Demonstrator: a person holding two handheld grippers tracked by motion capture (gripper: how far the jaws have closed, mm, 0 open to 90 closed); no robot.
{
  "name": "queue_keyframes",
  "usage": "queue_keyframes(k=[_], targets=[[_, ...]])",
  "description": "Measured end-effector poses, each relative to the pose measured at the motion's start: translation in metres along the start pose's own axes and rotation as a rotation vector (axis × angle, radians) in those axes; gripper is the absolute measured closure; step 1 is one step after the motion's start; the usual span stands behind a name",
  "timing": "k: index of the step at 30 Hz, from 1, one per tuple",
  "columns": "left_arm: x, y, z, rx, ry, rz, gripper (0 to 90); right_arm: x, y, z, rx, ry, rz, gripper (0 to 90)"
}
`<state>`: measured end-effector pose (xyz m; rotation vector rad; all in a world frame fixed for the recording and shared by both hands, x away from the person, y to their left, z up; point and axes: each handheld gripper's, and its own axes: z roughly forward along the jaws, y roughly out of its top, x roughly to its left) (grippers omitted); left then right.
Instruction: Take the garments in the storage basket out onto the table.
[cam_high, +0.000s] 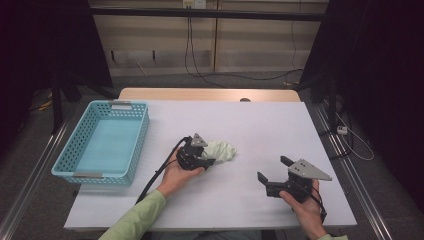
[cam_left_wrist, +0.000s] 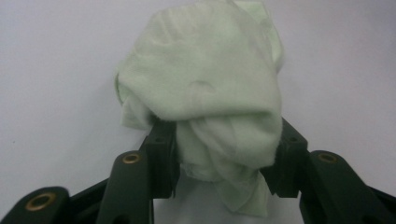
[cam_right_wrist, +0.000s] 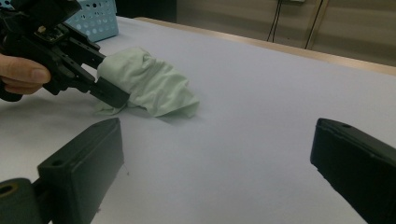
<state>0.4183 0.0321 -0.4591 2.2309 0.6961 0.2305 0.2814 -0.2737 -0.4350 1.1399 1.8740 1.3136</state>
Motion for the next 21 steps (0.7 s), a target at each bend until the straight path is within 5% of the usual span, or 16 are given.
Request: queue_keyframes(k=[11,21], targets=[[-0.002,-0.004,-0.008,-0.021,0.021,-0.022,33.5,0.001,0.000,0.000,0.000,0.005,-0.003,2.2],[-0.001,-0.003,-0.023,-0.093,0.023,-0.044,11.1,0.003,0.000,0.004,0.007,0.009,-0.004,2.2]])
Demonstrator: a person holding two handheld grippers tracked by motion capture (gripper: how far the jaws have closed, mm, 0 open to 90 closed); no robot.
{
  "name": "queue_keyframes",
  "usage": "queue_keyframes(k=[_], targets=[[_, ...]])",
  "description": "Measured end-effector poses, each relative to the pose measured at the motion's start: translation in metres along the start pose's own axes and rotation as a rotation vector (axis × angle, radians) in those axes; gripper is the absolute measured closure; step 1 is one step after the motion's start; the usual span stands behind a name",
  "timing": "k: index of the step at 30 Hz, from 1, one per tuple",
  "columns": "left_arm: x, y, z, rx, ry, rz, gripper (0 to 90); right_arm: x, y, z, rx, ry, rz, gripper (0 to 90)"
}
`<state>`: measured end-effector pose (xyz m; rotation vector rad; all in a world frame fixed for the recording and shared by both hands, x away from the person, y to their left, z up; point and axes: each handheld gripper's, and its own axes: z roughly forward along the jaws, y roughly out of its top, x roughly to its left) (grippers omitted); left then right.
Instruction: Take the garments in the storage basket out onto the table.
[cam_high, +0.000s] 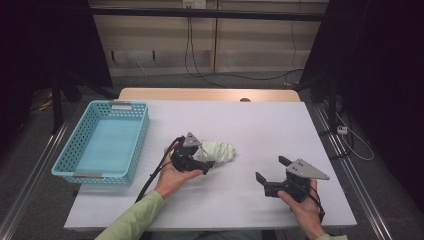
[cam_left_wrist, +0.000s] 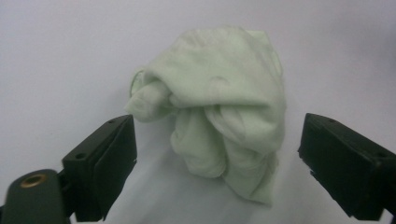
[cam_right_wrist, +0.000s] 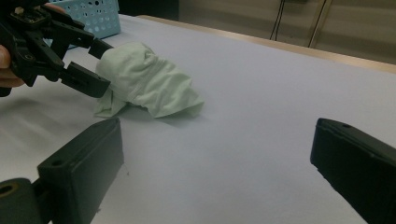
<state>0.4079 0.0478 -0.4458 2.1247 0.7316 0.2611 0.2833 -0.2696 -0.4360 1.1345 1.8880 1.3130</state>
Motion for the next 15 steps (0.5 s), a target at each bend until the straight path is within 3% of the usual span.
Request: queue_keyframes(k=[8,10,14,15], targets=[[0.006,-0.001,-0.021,-0.061,-0.003,-0.015,5.9,0.001,0.001,0.001,-0.001,0.002,0.004,2.0],[0.010,-0.005,-0.028,-0.085,-0.012,-0.039,5.1,0.001,0.001,0.003,-0.001,0.005,0.007,2.0],[0.012,-0.009,-0.034,-0.115,-0.008,-0.028,5.4,0.003,0.003,0.009,0.001,0.010,0.004,2.0],[0.012,-0.011,-0.037,-0.131,-0.006,-0.042,5.5,0.005,0.003,0.011,0.007,0.015,0.002,2.1]])
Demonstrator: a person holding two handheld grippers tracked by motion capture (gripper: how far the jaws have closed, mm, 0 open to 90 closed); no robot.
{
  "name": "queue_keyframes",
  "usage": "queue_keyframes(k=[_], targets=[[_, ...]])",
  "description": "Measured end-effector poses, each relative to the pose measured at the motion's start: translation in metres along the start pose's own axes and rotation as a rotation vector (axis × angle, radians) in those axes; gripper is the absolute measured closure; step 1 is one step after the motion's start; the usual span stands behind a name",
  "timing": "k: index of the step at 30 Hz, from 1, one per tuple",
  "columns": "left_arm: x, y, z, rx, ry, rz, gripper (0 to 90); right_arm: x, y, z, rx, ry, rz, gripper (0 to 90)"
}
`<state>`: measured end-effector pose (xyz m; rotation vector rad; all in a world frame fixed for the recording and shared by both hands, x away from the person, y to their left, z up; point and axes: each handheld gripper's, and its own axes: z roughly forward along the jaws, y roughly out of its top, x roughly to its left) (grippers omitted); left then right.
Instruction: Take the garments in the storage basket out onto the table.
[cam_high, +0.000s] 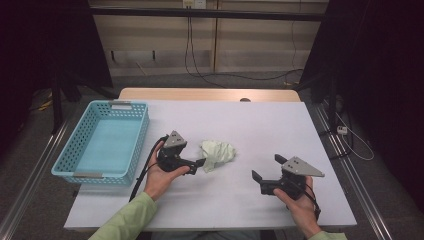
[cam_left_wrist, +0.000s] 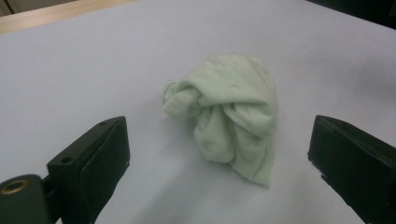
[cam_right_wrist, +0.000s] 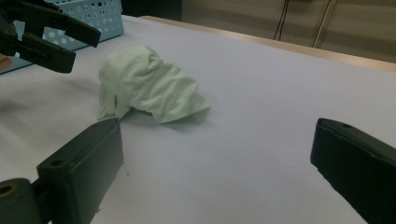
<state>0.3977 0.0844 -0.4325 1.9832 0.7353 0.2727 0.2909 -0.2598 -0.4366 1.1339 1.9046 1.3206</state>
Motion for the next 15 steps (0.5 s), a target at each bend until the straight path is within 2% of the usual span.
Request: queue_keyframes(k=[4,6,7,9,10,15], targets=[[-0.002,-0.001,-0.005,-0.001,0.004,0.009,5.1,0.004,0.001,0.005,0.005,0.016,-0.022,2.2],[-0.006,-0.003,-0.009,-0.003,0.024,0.031,4.5,0.008,0.003,0.009,0.004,0.036,-0.029,1.9],[-0.008,-0.005,-0.013,-0.007,0.049,0.048,4.5,0.009,0.003,0.011,0.006,0.041,-0.033,1.9],[-0.008,-0.006,-0.016,-0.012,0.057,0.045,4.4,0.012,0.004,0.013,0.009,0.048,-0.037,1.9],[-0.007,-0.008,-0.021,-0.015,0.054,0.021,4.4,0.013,0.004,0.014,0.011,0.053,-0.040,1.9],[-0.006,-0.016,-0.030,-0.024,0.082,0.028,3.8,0.020,0.006,0.023,0.023,0.080,-0.058,3.0]])
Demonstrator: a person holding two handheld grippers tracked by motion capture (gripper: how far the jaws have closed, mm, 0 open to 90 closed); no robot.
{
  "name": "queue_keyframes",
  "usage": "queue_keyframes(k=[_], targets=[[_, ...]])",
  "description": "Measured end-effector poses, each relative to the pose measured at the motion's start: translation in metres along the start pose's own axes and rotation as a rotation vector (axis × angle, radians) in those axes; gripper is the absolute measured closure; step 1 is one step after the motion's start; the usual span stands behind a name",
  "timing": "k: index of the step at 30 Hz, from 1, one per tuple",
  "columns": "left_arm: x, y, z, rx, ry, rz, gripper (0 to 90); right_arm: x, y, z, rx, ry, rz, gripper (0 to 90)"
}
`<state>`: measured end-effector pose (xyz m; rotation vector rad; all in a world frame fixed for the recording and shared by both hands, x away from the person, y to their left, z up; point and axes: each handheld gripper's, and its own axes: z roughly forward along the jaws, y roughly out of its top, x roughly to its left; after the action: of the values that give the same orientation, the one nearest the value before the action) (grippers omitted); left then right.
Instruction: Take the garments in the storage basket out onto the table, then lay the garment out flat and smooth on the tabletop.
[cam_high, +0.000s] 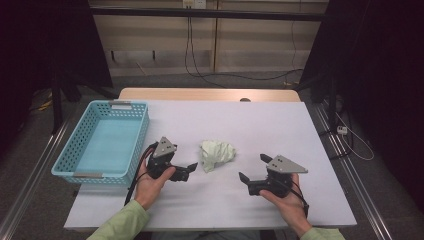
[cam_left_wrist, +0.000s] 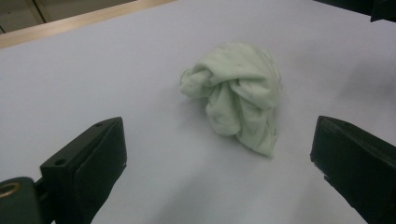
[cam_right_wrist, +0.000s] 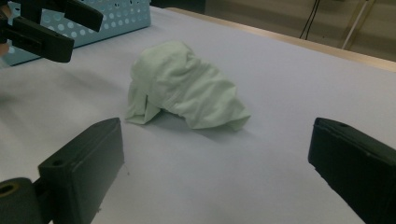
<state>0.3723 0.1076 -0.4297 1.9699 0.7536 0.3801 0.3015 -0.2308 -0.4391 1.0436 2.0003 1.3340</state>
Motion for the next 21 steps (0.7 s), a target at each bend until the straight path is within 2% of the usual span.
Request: queue_keyframes(k=[1,7,8,9,12,13,15,16,17,19,21], targets=[[0.000,-0.002,-0.002,0.001,0.010,0.007,3.9,0.001,0.001,0.002,0.004,0.004,-0.002,3.0],[0.003,-0.010,-0.007,-0.003,0.033,-0.016,4.0,0.009,0.005,0.023,0.028,0.035,-0.025,5.9],[0.003,-0.010,-0.007,-0.003,0.033,-0.016,4.1,0.009,0.005,0.023,0.028,0.035,-0.025,5.9],[0.004,-0.009,-0.007,-0.003,0.029,-0.020,4.4,0.011,0.008,0.032,0.043,0.056,-0.040,8.7],[0.004,-0.008,-0.005,-0.017,0.027,-0.016,4.5,0.013,0.010,0.039,0.051,0.064,-0.039,12.8],[0.004,-0.010,-0.003,-0.004,0.016,-0.008,4.5,0.015,0.013,0.049,0.067,0.084,-0.054,14.9],[0.005,-0.011,0.000,0.018,0.020,0.011,4.4,0.017,0.015,0.057,0.070,0.091,-0.060,19.6],[0.005,-0.011,0.000,0.018,0.020,0.011,4.5,0.017,0.015,0.057,0.070,0.091,-0.060,19.6],[0.005,-0.012,0.001,0.023,0.017,0.015,4.5,0.019,0.019,0.068,0.081,0.105,-0.070,21.0],[0.005,-0.012,0.002,0.027,0.011,0.009,4.5,0.020,0.020,0.072,0.087,0.111,-0.075,21.5],[0.004,-0.012,0.003,0.024,0.013,0.010,4.5,0.023,0.021,0.084,0.108,0.125,-0.095,25.2]])
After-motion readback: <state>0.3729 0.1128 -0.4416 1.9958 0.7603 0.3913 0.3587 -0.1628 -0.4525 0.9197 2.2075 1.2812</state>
